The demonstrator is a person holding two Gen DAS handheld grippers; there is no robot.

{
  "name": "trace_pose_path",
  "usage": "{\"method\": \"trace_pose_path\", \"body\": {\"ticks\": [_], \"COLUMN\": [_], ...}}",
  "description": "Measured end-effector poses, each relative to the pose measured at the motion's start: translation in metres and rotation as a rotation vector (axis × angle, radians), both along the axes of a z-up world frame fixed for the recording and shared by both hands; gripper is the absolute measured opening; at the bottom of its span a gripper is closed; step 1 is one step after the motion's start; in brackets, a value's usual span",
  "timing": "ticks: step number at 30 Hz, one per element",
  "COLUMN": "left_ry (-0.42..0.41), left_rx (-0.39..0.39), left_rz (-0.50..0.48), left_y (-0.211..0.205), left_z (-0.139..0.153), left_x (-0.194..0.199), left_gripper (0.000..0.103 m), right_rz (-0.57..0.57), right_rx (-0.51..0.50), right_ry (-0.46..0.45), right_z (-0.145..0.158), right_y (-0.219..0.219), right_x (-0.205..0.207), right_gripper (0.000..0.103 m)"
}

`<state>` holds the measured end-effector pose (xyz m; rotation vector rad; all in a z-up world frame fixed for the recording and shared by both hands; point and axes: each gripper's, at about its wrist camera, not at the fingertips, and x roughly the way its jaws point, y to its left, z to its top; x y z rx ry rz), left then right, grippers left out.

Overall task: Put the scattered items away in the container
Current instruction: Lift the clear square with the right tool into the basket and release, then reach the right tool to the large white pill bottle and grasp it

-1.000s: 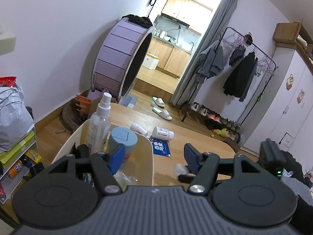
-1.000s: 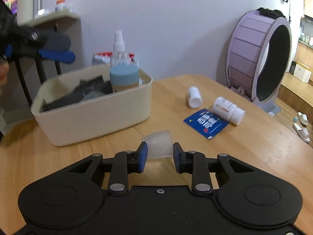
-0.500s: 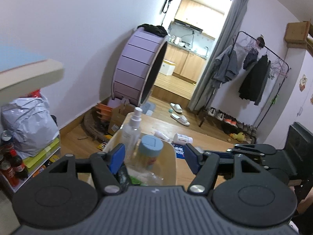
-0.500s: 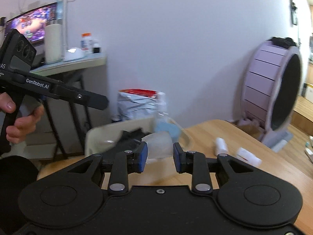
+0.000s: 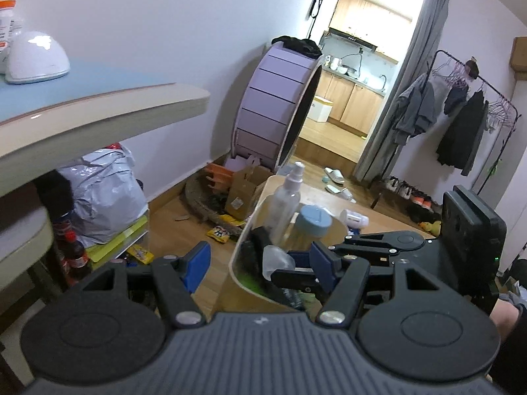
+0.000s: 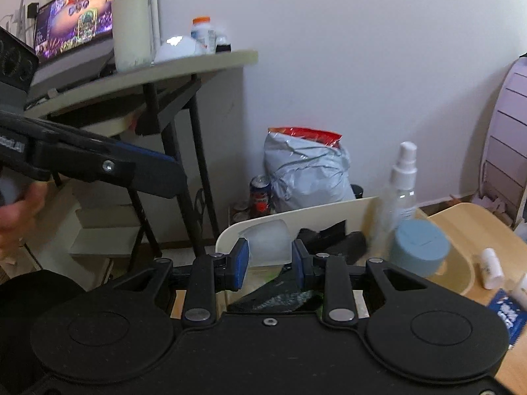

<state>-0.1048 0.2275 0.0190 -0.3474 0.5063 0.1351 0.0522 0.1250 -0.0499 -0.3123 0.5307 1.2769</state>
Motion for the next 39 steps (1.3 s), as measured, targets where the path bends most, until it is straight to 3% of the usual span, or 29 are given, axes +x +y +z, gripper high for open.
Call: {"method": "trace_pose_path", "body": {"ticks": [4,6,8,18,25,29,39], "left_ry": [0.007,0.007,0.01,-0.014,-0.049,-0.078,-0.085], "left_rx": [-0.012,-0.009,-0.008,-0.012,-0.037,-0.07,-0.023], "left_rz": [0.019,0.015,0.009,-0.067,-0.193,-0.229,-0.265], "left_y": [0.008,0.007,0.006,-0.021,-0.064,-0.078,-0.092], "left_z": [-0.002,-0.002,-0.002,0.001,0.002,0.005,0.005], "left_x": [-0.002,-0.002,-0.001,0.017,0.061,0.086,0.13], "left_gripper": [0.065,0.065,0.065,0.066,0.066,0.066,0.066], "right_rz": [-0.013,-0.016,-0.029,-0.177,-0.389,-0.455,-0.484], "right_rx": [-0.014,-0.013,-0.005,0.017,0.011,0.002,-0.025], "right_ry": [0.013,0.02,0.018,-0.034,-0.085,-0.103,-0.12], "right_z": [-0.005,-0.007,-0.005,0.015,0.02,0.016,-0.005], "right_y": [0.003,0.003,-0.002,-0.064,-0.135,-0.157,-0.158], "right_x": [0.001,-0.001,-0.001,0.016,0.042,0.064,0.119], "right_gripper": [0.04,0.041,0.059,0.062,0.083,0.084,0.084]}}
